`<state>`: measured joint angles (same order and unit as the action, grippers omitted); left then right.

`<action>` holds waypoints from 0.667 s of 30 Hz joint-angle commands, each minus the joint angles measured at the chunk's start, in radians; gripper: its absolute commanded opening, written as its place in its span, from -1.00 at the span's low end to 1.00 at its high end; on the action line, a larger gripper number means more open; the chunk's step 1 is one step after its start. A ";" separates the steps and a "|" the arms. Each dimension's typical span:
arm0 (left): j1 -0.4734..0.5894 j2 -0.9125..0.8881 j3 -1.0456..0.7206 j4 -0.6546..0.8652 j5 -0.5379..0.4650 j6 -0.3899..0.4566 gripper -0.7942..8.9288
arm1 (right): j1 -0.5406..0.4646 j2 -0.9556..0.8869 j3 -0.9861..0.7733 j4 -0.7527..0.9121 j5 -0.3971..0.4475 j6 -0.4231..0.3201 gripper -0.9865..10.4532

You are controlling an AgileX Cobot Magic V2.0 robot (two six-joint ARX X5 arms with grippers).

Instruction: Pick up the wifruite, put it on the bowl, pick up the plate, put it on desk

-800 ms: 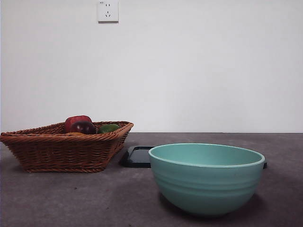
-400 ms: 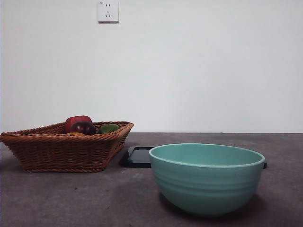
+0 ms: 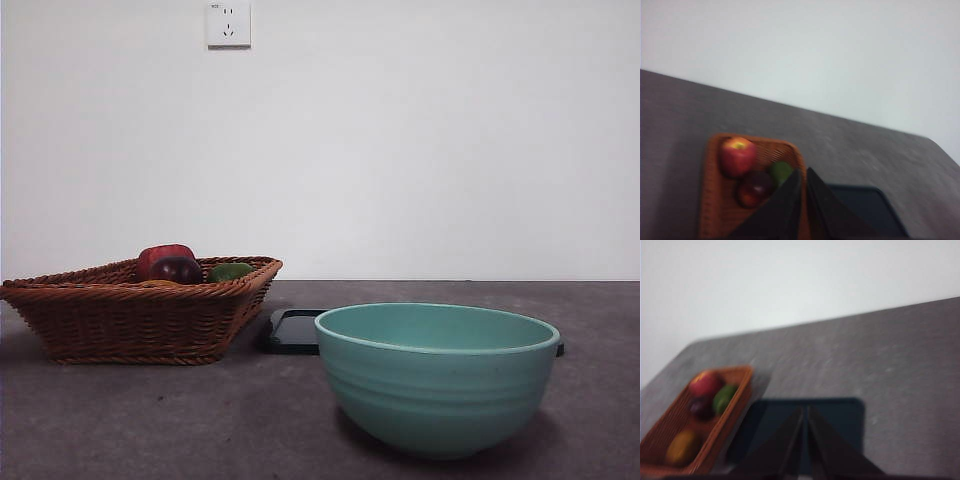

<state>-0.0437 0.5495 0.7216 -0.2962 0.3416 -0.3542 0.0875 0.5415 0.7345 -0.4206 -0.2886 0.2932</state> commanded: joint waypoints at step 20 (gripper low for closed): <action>-0.199 0.182 0.286 -0.316 0.245 0.268 -0.81 | 0.150 0.162 0.197 -0.189 -0.321 -0.222 -0.81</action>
<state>-0.2359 0.7261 0.9825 -0.6121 0.5793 -0.1371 0.2340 0.7063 0.9142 -0.6155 -0.6044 0.0818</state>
